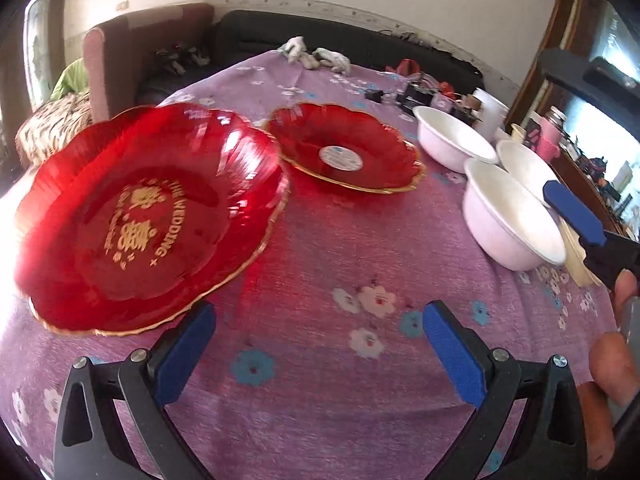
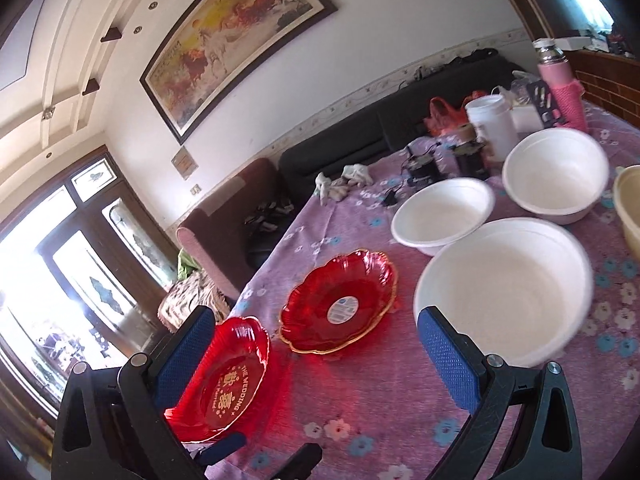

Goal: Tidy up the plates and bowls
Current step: 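Move both grippers toward the red plates on the table, then grasp the rim of the small red plate with the right gripper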

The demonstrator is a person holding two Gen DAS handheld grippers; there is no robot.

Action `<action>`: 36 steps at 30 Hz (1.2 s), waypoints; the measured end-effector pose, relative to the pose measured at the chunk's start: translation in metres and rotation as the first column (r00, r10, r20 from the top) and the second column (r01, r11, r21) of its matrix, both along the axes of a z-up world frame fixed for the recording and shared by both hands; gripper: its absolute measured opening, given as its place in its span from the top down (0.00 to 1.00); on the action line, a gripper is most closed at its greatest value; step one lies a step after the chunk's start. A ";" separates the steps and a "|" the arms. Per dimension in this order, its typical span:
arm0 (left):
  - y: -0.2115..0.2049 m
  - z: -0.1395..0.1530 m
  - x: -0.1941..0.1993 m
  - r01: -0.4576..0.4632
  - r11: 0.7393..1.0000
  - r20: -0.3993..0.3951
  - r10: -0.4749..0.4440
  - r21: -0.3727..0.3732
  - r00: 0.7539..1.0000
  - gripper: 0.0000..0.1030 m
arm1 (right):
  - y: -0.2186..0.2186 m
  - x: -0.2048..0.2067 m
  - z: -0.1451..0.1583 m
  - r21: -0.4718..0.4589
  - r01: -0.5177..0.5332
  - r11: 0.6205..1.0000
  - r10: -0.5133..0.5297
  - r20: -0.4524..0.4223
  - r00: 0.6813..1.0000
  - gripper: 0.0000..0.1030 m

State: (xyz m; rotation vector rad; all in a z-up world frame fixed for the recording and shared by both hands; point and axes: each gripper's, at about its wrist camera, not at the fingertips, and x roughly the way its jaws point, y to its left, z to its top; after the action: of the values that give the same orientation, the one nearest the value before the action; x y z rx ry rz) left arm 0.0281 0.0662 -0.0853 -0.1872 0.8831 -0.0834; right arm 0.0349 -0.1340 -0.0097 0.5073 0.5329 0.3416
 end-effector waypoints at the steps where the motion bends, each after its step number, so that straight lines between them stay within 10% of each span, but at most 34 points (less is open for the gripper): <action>1: 0.005 0.000 0.001 -0.012 1.000 -0.001 0.012 -0.002 1.000 0.00 | 0.004 0.003 -0.003 -0.001 -0.005 1.000 0.005 -0.008 1.000 0.00; 27: 0.055 0.027 -0.050 -0.096 0.995 0.145 0.091 0.032 0.985 0.00 | 0.045 0.108 -0.084 0.084 0.132 0.988 -0.087 -0.408 0.909 0.00; 36: 0.070 0.033 -0.055 -0.124 0.992 0.162 0.118 0.027 0.980 0.00 | 0.053 0.115 -0.082 0.031 0.214 0.976 -0.187 -0.381 0.906 0.02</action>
State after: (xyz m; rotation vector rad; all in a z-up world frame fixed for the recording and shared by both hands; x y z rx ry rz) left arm -0.0270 0.1359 -0.0523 -0.1968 0.7110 0.0310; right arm 0.1495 -0.0806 -0.0914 0.6984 0.8360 0.0625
